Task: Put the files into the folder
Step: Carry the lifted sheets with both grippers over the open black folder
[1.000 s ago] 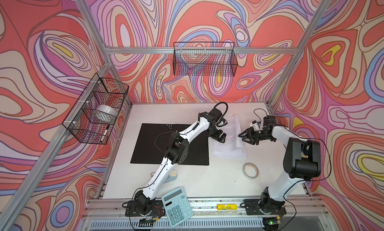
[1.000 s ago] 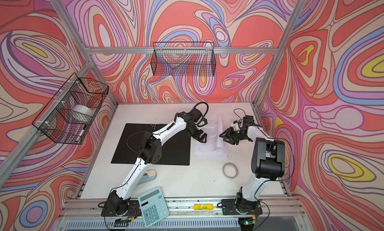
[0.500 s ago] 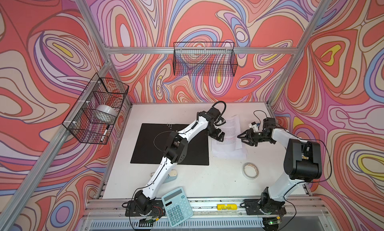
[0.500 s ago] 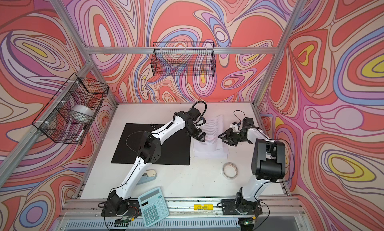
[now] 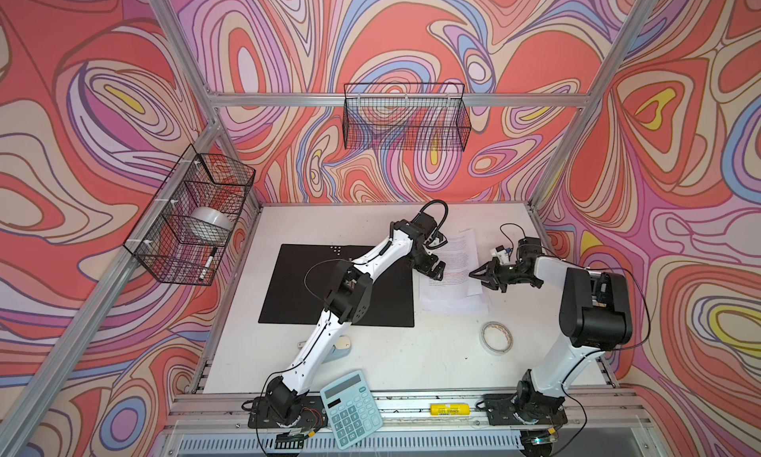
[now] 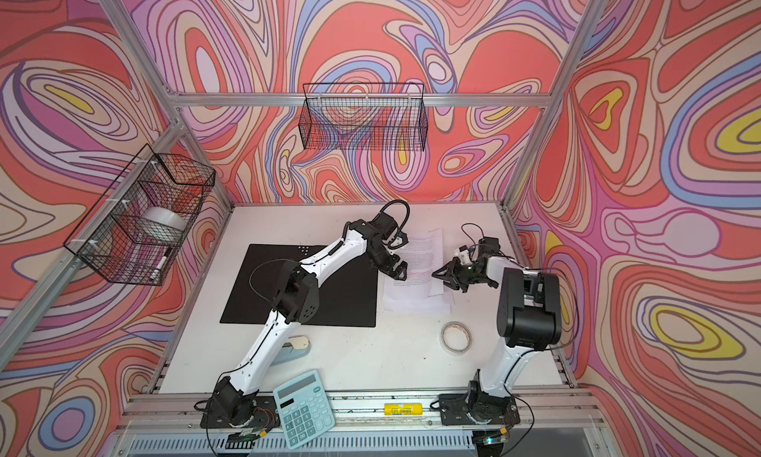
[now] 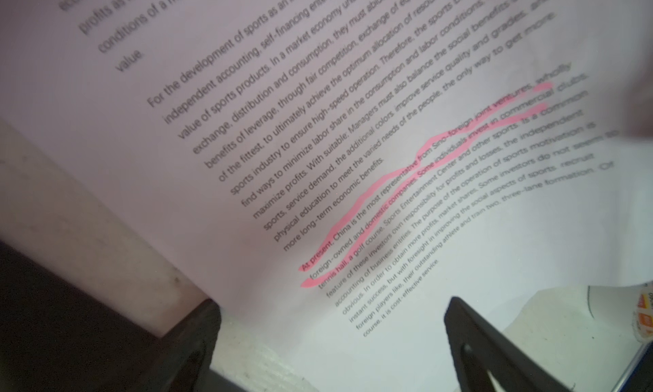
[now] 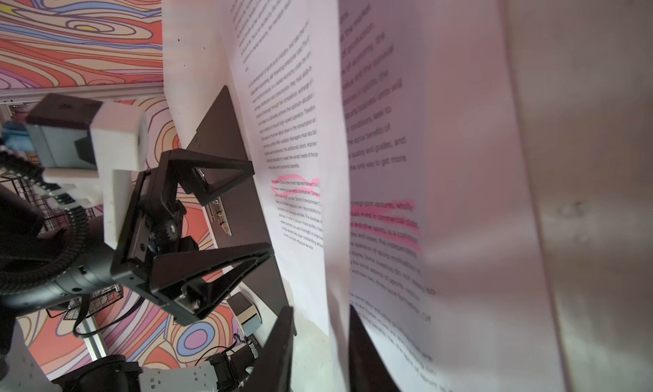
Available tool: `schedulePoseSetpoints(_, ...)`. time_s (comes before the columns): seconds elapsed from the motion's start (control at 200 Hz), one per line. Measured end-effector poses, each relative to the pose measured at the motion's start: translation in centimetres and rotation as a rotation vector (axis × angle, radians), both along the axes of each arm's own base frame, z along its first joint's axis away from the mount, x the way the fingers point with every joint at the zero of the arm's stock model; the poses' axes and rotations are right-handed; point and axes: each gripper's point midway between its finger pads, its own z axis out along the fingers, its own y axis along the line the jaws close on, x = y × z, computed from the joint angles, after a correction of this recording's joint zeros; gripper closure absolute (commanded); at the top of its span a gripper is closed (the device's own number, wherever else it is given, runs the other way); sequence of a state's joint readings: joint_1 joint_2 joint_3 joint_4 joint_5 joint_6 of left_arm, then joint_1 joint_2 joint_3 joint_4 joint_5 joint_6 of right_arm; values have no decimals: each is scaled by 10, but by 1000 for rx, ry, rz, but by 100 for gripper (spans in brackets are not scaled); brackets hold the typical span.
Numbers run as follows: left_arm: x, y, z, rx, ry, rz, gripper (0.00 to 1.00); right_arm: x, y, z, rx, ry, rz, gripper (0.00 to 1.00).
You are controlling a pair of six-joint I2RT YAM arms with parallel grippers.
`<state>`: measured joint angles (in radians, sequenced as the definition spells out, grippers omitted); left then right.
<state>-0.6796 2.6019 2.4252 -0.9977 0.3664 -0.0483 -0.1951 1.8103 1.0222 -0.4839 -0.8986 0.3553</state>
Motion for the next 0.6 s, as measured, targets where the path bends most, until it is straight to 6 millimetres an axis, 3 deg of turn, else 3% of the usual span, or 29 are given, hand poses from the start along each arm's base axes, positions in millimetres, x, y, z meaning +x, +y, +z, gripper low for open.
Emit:
schedulePoseSetpoints(0.24,-4,5,1,8,20,3,0,2,0,0,1,3,-3,100)
schedulePoseSetpoints(0.381,-2,16,8,11,38,21,0,6,-2,10,-5,-12,-6,100)
schedulePoseSetpoints(0.496,6,28,31,-10,20,47,0,10,-3,34,-18,-64,-10,100)
schedulePoseSetpoints(0.601,17,40,71,-57,-30,81,0,17,-4,62,-28,-129,-15,100)
